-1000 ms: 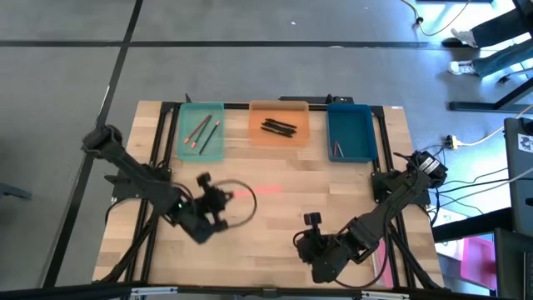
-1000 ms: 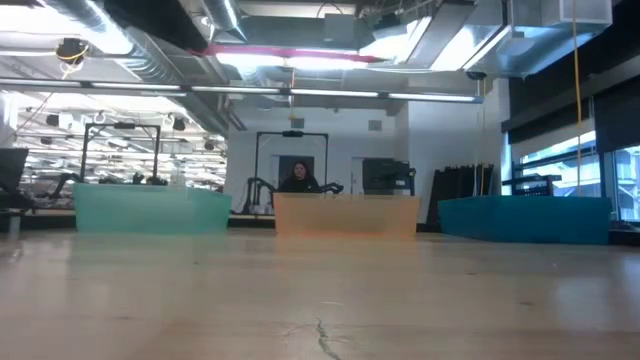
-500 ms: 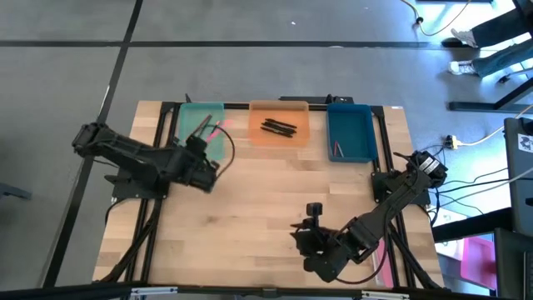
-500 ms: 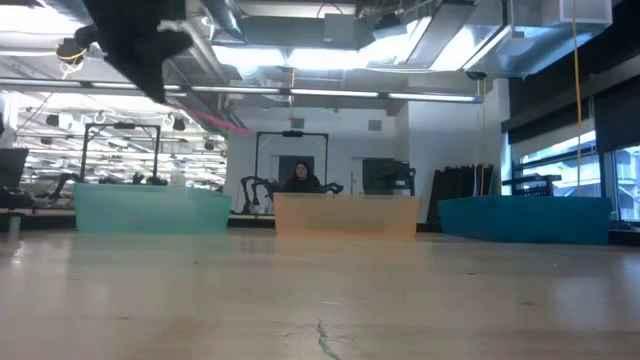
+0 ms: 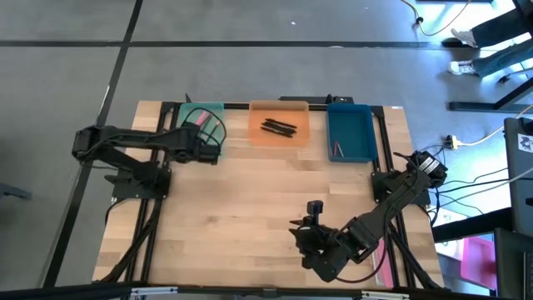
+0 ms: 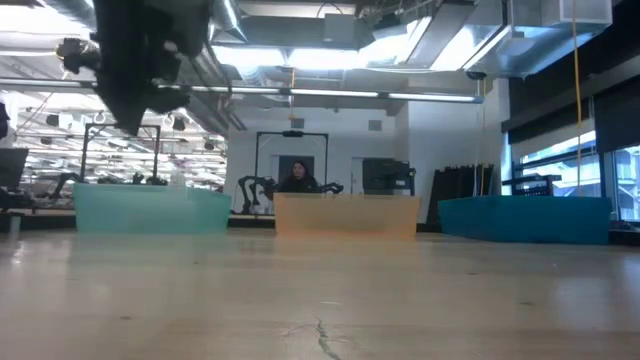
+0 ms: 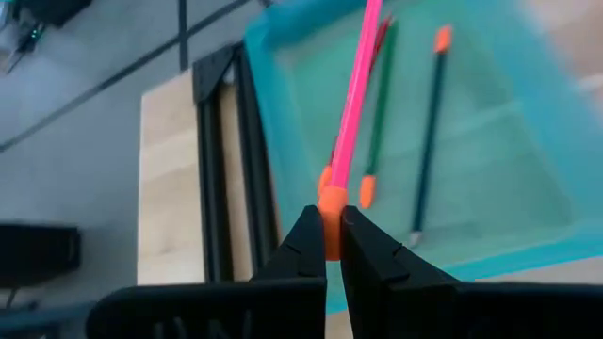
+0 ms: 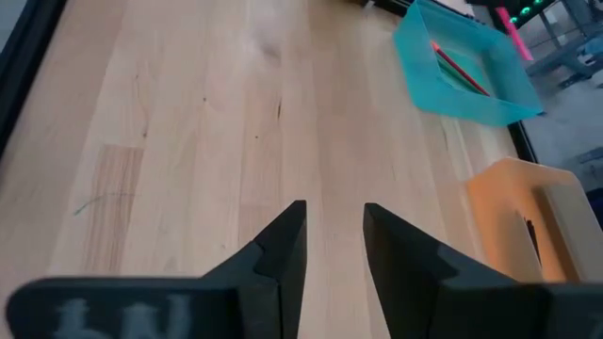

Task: Sort crayons/erasers/pens/pencils in bins
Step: Put the pink pencil into the light blue bin, then return to Home Position

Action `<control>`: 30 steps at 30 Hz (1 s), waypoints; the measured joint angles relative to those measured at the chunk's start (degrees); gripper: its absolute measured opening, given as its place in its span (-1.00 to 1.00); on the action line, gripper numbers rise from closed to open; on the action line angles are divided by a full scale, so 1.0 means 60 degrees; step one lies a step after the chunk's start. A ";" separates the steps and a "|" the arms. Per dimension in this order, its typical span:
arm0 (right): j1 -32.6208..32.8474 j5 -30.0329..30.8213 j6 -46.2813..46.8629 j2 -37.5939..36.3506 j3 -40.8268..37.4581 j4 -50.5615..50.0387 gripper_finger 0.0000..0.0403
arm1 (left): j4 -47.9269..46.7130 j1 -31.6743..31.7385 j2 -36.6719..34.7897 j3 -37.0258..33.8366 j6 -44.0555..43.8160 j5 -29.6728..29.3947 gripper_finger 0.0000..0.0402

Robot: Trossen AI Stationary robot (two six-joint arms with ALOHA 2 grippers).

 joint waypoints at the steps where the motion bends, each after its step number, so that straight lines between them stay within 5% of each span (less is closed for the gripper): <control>1: 0.0000 0.0000 0.0000 0.0000 0.0000 0.0000 -0.44 | 0.0085 0.0165 0.0000 -0.0169 0.0045 0.0131 -0.99; 13: 0.0000 -0.0015 0.0004 0.0000 0.0000 0.0004 -0.44 | 0.3945 0.1381 0.0007 -0.2478 0.2295 0.0212 -0.98; 30: 0.0000 -0.0025 0.0224 0.0000 0.0000 0.0004 -0.44 | 0.4640 0.2288 0.0007 -0.3283 0.2716 0.0609 -0.65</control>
